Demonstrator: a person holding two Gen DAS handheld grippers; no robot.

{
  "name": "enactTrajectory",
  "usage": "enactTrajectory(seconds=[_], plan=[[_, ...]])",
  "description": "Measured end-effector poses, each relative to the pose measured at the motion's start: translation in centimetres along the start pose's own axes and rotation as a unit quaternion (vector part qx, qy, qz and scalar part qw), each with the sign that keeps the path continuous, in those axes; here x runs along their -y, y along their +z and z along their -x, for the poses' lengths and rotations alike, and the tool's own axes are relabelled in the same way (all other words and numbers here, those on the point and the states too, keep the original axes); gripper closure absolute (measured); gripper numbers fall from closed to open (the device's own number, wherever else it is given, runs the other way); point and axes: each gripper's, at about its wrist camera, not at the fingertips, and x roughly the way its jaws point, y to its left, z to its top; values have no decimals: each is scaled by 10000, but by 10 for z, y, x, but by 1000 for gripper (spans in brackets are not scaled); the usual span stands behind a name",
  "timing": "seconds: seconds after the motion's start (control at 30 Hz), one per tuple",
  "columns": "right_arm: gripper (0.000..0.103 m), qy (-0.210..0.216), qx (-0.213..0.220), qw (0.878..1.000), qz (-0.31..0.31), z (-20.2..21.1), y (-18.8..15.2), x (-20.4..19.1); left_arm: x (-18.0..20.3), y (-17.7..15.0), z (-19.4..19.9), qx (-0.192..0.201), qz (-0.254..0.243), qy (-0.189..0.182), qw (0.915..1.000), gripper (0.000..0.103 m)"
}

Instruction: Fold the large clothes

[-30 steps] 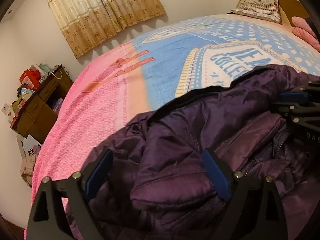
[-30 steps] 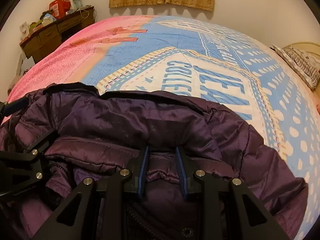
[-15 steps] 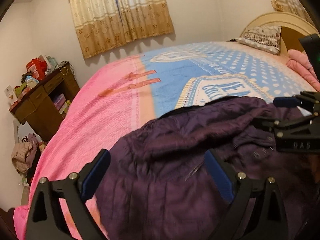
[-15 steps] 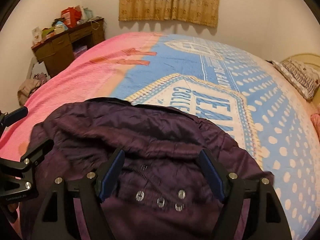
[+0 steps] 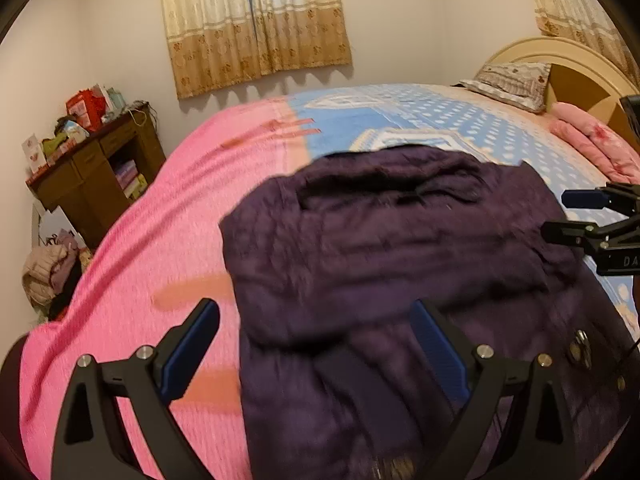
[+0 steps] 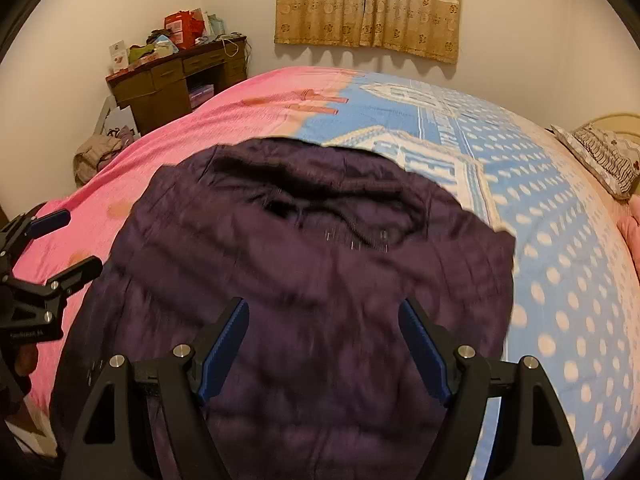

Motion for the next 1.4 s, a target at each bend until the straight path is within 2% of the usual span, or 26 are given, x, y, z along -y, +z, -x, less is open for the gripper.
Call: enactTrajectory(seconds=[0.17,0.33,0.47,0.7,0.83,0.93,1.0,1.27,1.4], plan=[[25,56,-37,10000,7,24,-44,-1,0,-33,22,-46,53,-110,9999,5],[25,62,-191,9996,-180,36,-88,1,-6,-71,29,-261,173,-15,9995,5],[25,-199,-229,9994,-154,50,-122,-1,-11,-104,33,-557,275,89,9980,5],[25,-311,-231,9983,-436,73,-166,9,-11,-148,48,-806,274,72,9963,5],[25,-448,-287,9964,-656,84,-192,21,-12,-162,58,-839,500,-150,9951,5],[25,-576,-323,9944,-827,95,-210,31,-11,-171,63,-916,735,-518,9917,5],[25,-511,-331,9930,-1012,101,-221,39,-5,-176,62,-994,743,-691,9899,6],[25,-169,-304,9893,-1417,106,-239,53,2,-184,63,-985,817,-830,9883,12],[25,77,-216,9872,-1575,100,-242,51,3,-192,68,-904,741,-747,9903,16]])
